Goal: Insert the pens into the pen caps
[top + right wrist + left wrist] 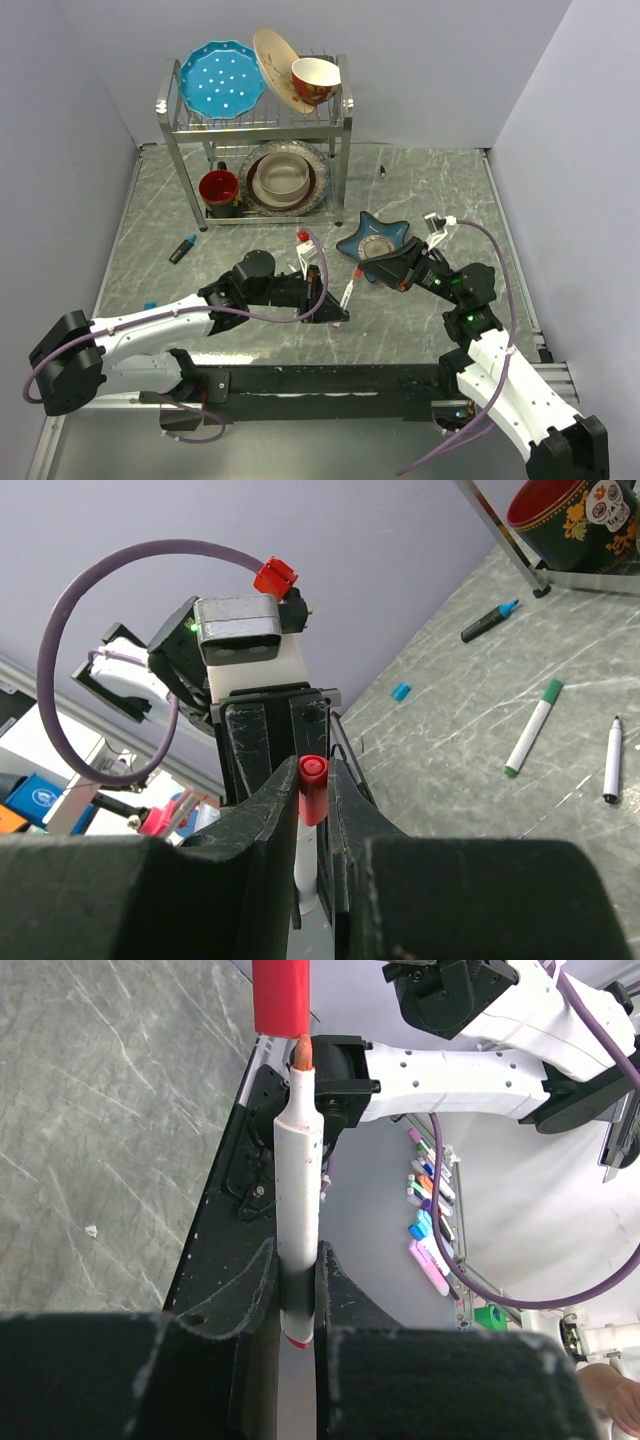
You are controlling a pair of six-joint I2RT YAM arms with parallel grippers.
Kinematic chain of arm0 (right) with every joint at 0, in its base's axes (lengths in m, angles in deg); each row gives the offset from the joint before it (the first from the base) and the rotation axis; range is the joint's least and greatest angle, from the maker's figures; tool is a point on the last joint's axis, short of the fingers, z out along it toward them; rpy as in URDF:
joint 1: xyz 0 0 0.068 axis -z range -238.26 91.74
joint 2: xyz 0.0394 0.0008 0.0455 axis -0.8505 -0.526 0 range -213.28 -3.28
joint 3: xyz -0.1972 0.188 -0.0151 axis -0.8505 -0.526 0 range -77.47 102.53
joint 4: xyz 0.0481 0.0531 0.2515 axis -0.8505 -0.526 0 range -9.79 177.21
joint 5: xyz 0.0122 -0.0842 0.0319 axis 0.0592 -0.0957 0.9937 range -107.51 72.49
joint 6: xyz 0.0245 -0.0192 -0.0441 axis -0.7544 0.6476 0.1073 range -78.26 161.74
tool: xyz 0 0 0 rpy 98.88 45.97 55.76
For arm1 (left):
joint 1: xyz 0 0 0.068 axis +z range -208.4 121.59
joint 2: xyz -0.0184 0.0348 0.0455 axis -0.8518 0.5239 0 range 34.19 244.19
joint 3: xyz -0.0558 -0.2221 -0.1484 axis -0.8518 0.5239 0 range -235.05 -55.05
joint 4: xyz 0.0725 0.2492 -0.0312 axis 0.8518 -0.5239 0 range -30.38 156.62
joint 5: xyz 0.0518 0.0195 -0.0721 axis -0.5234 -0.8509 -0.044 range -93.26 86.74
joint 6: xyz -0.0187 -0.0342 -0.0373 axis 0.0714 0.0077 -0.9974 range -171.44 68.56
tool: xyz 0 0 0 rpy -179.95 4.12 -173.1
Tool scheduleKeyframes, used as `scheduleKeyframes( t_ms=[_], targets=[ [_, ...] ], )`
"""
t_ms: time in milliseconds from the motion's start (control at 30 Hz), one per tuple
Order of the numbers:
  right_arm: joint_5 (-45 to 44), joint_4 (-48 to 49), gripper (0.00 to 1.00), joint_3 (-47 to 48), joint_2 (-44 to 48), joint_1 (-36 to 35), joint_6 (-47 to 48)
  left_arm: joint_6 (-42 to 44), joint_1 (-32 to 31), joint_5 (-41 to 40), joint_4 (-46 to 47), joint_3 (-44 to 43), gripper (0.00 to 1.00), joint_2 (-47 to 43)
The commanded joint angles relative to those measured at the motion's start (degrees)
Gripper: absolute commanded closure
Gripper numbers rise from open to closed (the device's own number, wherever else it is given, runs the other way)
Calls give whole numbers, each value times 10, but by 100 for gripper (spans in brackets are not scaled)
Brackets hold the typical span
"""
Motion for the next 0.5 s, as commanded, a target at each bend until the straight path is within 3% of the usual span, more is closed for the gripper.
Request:
scheduleKeyframes(
  t_ms=[0, 467],
  targets=[
    [4, 28, 100, 0, 10, -6, 5, 2, -3, 16, 26, -16, 99, -11],
    [-38, 50, 100, -11, 5, -42, -14, 1, -3, 21, 29, -25, 99, 11]
  ],
)
